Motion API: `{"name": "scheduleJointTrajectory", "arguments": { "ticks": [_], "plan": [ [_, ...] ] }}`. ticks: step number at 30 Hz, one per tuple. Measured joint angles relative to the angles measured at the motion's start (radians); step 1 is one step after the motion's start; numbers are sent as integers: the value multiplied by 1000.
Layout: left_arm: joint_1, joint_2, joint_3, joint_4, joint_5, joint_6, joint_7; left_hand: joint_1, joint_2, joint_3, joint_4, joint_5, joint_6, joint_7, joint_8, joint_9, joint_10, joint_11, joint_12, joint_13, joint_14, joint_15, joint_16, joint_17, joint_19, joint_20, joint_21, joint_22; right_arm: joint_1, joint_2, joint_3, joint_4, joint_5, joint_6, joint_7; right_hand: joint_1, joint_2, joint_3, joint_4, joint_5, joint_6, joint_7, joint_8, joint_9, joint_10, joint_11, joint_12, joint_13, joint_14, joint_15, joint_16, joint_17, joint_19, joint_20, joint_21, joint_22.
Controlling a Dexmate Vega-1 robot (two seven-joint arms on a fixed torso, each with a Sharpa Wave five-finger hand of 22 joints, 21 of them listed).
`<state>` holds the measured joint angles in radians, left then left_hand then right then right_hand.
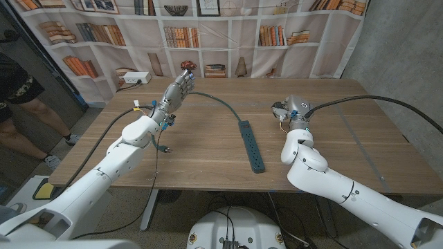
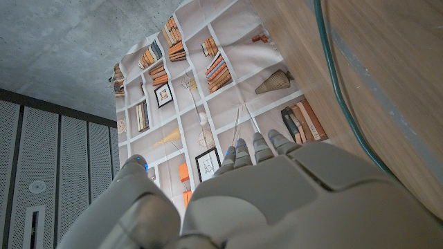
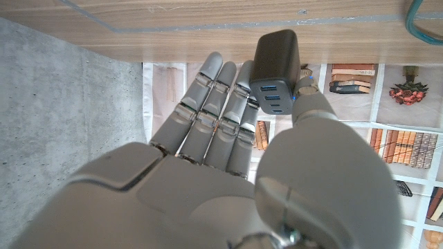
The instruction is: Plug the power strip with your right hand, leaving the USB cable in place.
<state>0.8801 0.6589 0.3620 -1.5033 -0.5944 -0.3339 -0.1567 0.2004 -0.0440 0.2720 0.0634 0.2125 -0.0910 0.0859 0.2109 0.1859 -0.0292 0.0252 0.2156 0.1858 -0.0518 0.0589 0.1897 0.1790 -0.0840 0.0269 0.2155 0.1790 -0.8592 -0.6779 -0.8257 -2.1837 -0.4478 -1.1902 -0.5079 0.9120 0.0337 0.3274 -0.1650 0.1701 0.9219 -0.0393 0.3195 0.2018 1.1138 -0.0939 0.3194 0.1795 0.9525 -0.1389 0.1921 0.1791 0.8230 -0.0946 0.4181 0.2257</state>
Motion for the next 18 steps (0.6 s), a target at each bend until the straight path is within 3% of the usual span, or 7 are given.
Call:
{"name": "scheduleJointTrajectory", "arguments": {
  "ticks": [11, 18],
  "plan": [
    [-11, -8, 8, 24, 0, -22, -24, -7, 7, -4, 4, 0, 5, 5, 0, 0, 0, 0, 0, 0, 0, 0, 0, 0, 0, 0, 0, 0, 4, -9, -34, -67, -3, -82, 0, 0, 0, 0, 0, 0, 4, 4, -1, 1, 5, -5, -10, -1, 0, 0, 0, 5, 0, 0, 6, 0],
    [-13, -9, 8, 34, -9, -30, -44, -7, 7, -4, 4, 0, 9, 2, 0, 0, 0, 0, 0, 0, 0, 0, 0, 0, 0, 0, 0, 0, 22, -11, -66, -109, 13, -134, 0, 3, -3, 0, 0, 0, 6, 5, -6, 1, 14, -3, -19, -1, 57, -19, 12, 10, 22, -11, 30, 0]
  ]
}}
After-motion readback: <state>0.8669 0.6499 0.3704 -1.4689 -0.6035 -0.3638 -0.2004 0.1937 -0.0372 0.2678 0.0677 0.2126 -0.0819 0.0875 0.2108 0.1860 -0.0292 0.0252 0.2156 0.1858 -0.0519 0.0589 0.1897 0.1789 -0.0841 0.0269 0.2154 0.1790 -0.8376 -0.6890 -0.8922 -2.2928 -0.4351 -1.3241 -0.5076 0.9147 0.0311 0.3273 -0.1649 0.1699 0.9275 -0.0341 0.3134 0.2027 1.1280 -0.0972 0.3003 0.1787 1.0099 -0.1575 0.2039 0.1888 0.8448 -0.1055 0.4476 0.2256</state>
